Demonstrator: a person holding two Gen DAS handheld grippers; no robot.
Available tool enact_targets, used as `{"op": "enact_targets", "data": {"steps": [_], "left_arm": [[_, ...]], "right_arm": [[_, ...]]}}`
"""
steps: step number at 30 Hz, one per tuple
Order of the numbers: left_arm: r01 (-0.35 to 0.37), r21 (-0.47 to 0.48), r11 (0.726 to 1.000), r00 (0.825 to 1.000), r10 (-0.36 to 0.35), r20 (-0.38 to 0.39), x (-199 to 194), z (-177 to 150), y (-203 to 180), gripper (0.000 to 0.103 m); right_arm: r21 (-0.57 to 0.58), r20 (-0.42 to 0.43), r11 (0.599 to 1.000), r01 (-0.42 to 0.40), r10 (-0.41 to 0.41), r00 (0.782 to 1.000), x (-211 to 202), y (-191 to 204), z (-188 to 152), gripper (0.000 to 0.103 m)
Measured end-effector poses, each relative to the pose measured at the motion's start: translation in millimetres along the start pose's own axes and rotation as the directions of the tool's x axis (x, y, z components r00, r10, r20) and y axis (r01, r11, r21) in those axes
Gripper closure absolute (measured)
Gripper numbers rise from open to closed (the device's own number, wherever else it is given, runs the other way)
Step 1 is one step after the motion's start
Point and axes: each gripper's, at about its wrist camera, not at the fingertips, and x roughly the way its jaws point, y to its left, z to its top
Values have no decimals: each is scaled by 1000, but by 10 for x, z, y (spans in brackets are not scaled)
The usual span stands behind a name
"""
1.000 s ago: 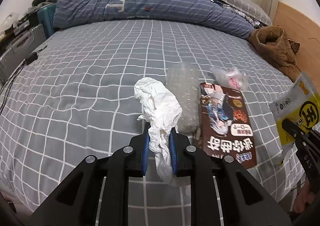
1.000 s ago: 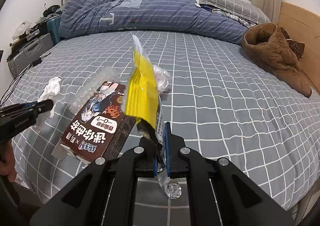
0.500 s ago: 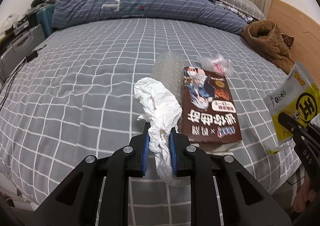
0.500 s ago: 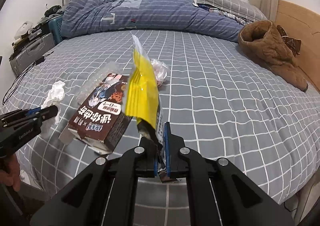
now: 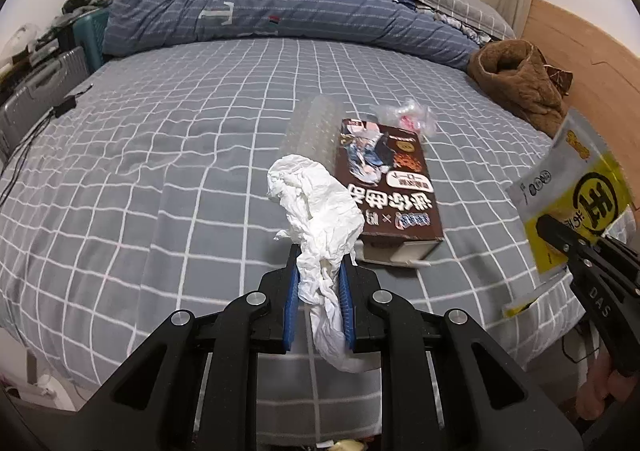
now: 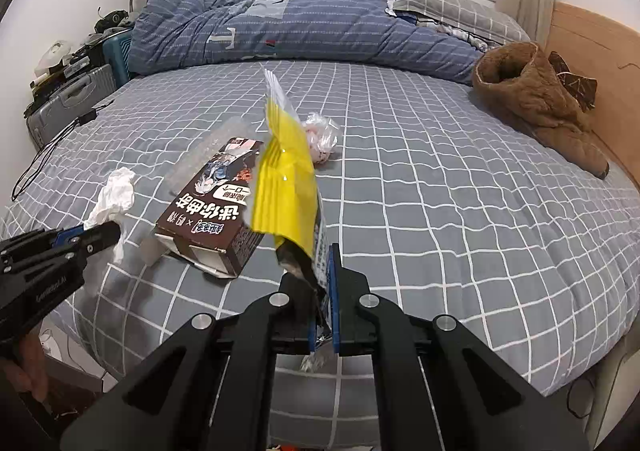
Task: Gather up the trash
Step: 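Lift the white tissue and yellow wrapper and carry both over the black bin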
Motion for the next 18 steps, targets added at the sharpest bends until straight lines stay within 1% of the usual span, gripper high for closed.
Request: {"op": "enact_targets", "data": {"steps": [13,18], "left_arm": [[27,-13,1000,1000,-27,6,-281,-297,-43,86],[25,-12,1000,1000,-25,1,-345,-406,-57,86]], "right_arm": [[-4,-15,1000,-13,13,1000,-185,105,-193,99],[-15,-26,1000,-25,25,999,-265,161,-301,99]]}}
